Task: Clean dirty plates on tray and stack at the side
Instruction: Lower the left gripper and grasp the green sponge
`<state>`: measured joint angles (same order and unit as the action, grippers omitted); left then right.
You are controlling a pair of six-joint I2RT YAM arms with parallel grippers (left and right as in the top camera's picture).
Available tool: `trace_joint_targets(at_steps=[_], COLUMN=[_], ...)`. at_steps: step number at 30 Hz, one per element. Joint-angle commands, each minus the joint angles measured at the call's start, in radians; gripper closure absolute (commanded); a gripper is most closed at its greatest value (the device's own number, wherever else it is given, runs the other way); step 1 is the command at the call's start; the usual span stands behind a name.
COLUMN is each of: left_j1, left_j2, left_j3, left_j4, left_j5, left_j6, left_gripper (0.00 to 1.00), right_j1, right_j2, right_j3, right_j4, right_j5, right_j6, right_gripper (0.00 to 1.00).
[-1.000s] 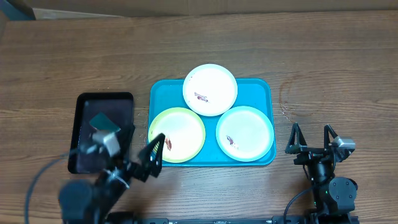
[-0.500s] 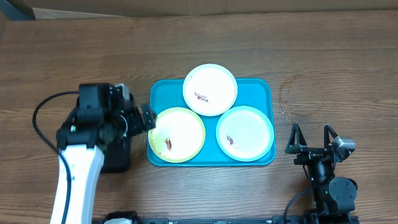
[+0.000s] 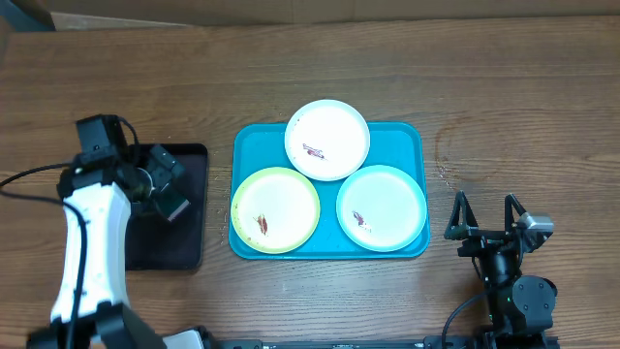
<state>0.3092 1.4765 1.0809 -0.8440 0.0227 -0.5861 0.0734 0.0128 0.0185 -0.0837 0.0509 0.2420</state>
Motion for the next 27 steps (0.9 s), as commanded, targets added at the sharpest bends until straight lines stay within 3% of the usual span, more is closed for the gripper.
trace_joint_targets(at_steps=[1, 5, 12, 20, 24, 27], left_j1=[-0.002, 0.006, 0.007, 0.007, 0.008, 0.008], left_j2=[0.089, 0.183, 0.295, 0.424, 0.454, 0.453], left_j3=[0.021, 0.021, 0.021, 0.021, 0.021, 0.021], left_j4=[0.016, 0.068, 0.13, 0.137, 0.138, 0.142], left_j5=[-0.023, -0.023, -0.01, -0.06, -0.104, -0.108], left_j6=[-0.027, -0.019, 0.025, 0.022, 0.022, 0.022], left_gripper=[0.0, 0.0, 0.21, 0.24, 0.66, 0.84], right_j1=[-0.002, -0.002, -0.002, -0.002, -0.002, -0.002], right_j2=[-0.009, -0.009, -0.009, -0.009, -0.009, -0.009], right_j3=[-0.011, -0.011, -0.011, -0.011, -0.011, -0.011], right_j4=[0.003, 0.003, 0.003, 0.003, 0.003, 0.003], right_j5=[-0.003, -0.003, -0.003, -0.003, -0.003, -0.003], right_j6=[-0.004, -0.004, -0.004, -0.004, -0.004, -0.004], right_gripper=[0.0, 0.0, 0.0, 0.0, 0.0, 0.0])
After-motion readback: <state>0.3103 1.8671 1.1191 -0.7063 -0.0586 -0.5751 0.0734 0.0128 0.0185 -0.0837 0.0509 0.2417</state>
